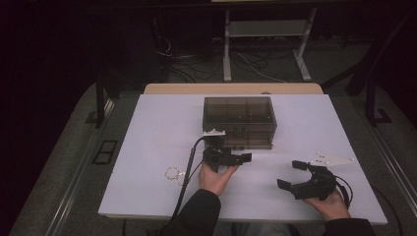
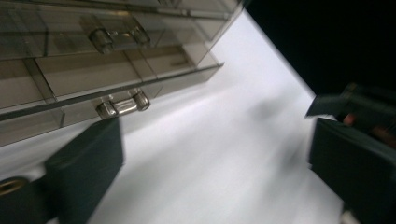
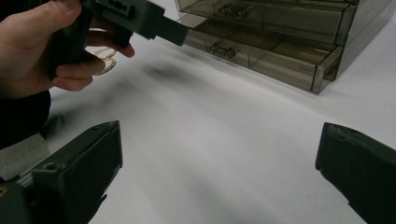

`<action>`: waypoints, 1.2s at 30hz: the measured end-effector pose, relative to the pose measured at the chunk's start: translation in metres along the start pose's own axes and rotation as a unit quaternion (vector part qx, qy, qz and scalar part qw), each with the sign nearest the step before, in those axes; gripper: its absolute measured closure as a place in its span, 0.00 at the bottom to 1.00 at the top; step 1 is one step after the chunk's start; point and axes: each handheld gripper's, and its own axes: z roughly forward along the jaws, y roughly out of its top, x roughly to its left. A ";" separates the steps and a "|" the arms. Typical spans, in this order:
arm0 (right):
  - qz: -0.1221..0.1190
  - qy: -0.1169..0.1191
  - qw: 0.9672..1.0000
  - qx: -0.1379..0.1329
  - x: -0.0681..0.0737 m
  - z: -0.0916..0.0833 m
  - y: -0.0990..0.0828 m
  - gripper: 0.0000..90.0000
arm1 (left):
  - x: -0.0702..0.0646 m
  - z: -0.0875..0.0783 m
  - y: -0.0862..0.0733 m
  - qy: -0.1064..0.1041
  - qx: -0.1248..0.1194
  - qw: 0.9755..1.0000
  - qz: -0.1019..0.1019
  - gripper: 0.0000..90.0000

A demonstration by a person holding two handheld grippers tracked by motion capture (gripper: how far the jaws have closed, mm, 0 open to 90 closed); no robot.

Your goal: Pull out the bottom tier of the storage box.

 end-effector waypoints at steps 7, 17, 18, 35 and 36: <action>-0.001 0.001 1.000 0.000 0.000 0.000 0.000 0.00 | -0.005 -0.003 0.012 0.005 0.031 0.998 0.056 0.00; -0.001 0.000 1.000 -0.002 0.000 -0.001 0.000 0.00 | -0.012 -0.012 0.031 -0.012 0.066 0.985 0.157 0.00; -0.002 -0.001 1.000 -0.002 0.000 -0.001 0.000 0.00 | -0.013 -0.012 0.033 -0.014 0.071 0.983 0.166 0.00; -0.007 0.002 1.000 -0.006 0.000 -0.001 0.000 0.00 | -0.011 -0.004 0.046 -0.049 0.139 0.951 0.271 0.12; -0.007 0.002 1.000 -0.006 0.000 -0.001 0.000 0.00 | -0.011 -0.003 0.047 -0.044 0.140 0.949 0.279 0.12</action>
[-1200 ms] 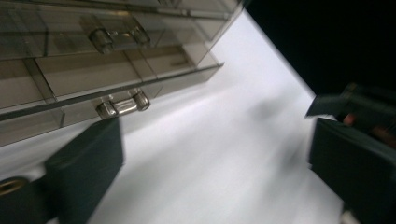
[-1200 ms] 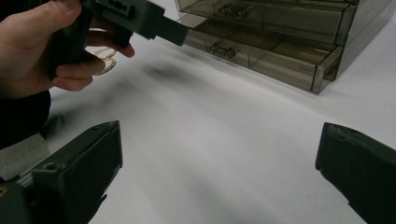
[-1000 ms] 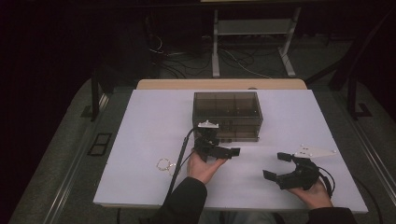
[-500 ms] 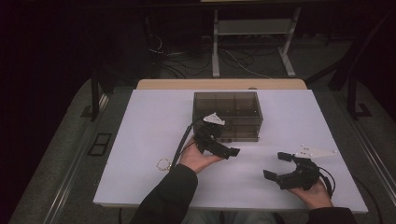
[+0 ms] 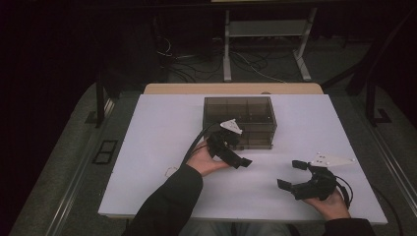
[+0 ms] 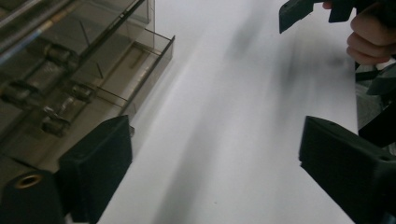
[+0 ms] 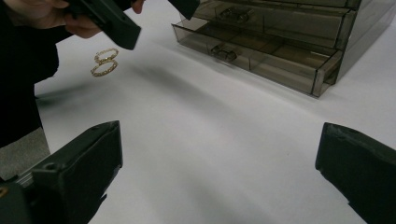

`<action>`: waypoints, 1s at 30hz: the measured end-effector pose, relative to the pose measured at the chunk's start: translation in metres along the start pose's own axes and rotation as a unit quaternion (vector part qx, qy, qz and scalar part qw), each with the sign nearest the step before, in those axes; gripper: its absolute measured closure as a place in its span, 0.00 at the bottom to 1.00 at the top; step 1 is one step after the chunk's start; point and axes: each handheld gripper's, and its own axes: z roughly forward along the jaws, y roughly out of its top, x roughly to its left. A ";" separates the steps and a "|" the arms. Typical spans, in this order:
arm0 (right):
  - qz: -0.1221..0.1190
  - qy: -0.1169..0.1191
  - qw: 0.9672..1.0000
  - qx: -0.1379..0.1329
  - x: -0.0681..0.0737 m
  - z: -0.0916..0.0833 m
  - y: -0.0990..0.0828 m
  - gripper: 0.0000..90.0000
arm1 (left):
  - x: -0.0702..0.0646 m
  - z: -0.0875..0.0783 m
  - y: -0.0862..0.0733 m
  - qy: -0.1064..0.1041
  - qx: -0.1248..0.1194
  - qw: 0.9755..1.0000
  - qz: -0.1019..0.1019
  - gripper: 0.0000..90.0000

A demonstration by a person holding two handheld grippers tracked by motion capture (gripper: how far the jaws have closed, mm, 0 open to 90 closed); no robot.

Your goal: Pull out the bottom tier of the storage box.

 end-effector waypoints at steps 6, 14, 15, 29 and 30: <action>-0.004 0.002 1.000 0.001 0.001 0.000 0.000 0.00 | 0.005 0.006 0.004 0.027 0.021 0.998 0.043 0.20; -0.006 0.002 1.000 0.003 0.001 0.001 0.000 0.00 | 0.011 0.014 -0.002 0.059 0.028 0.996 0.068 0.37; -0.006 0.002 1.000 0.003 0.001 0.001 0.000 0.00 | 0.013 0.014 -0.003 0.061 0.030 0.995 0.073 0.39; -0.009 0.004 1.000 0.006 0.001 0.001 0.000 0.00 | 0.025 0.021 -0.009 0.084 0.034 0.991 0.097 0.59; -0.009 0.004 1.000 0.006 0.001 0.001 0.000 0.00 | 0.026 0.022 -0.010 0.085 0.032 0.991 0.098 0.59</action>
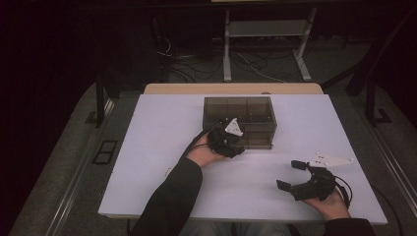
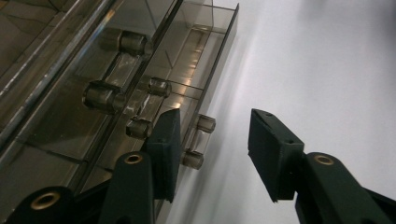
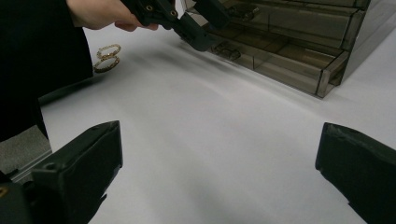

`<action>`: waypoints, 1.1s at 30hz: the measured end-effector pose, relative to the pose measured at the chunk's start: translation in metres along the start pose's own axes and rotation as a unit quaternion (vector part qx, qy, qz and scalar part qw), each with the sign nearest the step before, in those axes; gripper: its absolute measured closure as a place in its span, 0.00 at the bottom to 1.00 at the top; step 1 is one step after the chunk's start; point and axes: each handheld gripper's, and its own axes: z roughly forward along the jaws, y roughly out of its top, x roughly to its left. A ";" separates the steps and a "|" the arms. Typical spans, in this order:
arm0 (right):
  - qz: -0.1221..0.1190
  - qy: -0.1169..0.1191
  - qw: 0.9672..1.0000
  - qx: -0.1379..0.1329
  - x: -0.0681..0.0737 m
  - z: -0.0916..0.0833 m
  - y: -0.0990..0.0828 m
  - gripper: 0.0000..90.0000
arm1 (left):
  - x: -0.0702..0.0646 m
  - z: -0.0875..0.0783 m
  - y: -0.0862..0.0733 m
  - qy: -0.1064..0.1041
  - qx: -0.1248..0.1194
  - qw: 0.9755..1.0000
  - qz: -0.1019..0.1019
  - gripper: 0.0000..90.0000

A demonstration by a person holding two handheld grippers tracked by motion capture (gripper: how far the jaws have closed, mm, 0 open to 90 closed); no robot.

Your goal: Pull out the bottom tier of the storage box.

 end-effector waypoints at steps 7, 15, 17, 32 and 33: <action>-0.001 -0.001 1.000 0.000 0.000 0.000 0.000 0.00 | 0.004 0.007 0.000 0.003 0.003 1.000 0.007 0.66; -0.001 -0.002 1.000 0.001 -0.001 -0.001 0.000 0.00 | 0.008 0.013 -0.002 -0.001 -0.004 1.000 -0.002 0.76; -0.002 -0.002 1.000 0.000 -0.001 -0.001 0.000 0.00 | 0.009 0.013 -0.003 -0.003 -0.005 1.000 -0.006 0.79; -0.001 -0.002 1.000 0.001 -0.001 0.000 0.000 0.00 | 0.012 0.017 -0.004 0.000 -0.011 1.000 0.002 0.91; -0.001 -0.002 1.000 0.001 -0.001 0.000 0.000 0.00 | 0.012 0.017 -0.004 0.000 -0.011 1.000 0.001 0.91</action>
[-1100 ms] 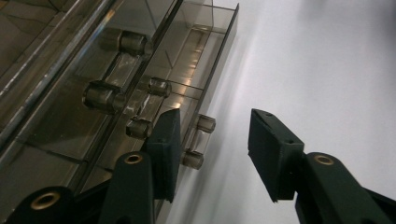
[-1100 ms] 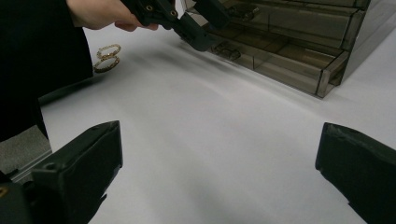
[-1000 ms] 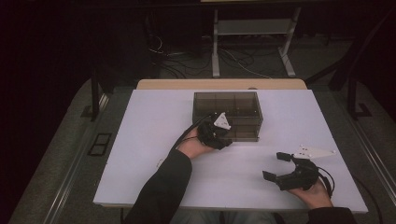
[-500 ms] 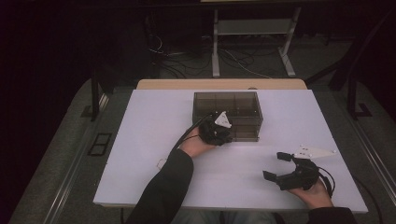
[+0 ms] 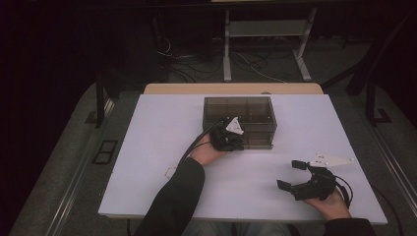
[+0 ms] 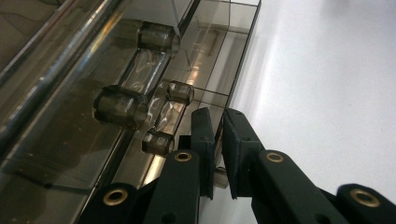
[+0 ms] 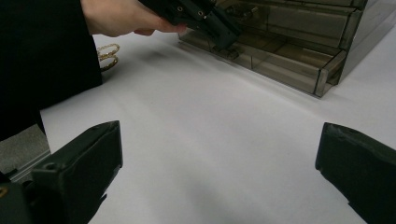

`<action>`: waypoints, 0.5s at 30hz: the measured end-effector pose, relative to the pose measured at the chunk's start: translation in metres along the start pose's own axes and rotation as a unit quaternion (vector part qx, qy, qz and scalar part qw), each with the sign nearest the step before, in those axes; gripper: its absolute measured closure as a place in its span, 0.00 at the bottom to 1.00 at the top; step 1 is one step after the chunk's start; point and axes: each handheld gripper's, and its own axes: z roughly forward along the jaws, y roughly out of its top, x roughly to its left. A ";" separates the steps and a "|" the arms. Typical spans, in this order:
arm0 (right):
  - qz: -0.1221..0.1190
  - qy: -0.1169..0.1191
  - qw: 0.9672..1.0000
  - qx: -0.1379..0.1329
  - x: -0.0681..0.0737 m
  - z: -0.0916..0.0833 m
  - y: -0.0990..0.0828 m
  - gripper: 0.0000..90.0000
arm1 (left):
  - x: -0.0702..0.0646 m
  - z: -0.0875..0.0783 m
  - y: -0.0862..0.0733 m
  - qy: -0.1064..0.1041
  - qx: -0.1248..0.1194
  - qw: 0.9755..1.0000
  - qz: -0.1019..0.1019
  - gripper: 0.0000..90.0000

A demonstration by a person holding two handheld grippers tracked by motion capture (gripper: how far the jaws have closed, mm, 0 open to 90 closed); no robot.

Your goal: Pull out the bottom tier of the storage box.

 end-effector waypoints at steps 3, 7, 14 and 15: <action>0.000 0.000 1.000 0.000 0.000 0.000 0.000 0.00 | 0.000 0.000 0.000 -0.003 0.000 1.000 0.006 0.91; 0.000 -0.001 1.000 0.000 0.000 0.000 0.000 0.00 | -0.002 -0.001 0.000 -0.006 0.000 1.000 0.003 0.92; 0.000 -0.001 1.000 0.000 0.000 0.000 0.000 0.00 | -0.007 -0.003 -0.001 -0.009 -0.002 1.000 0.005 0.92; 0.000 -0.001 1.000 0.000 0.000 0.000 0.000 0.00 | -0.008 -0.003 -0.001 -0.010 -0.004 1.000 0.006 0.92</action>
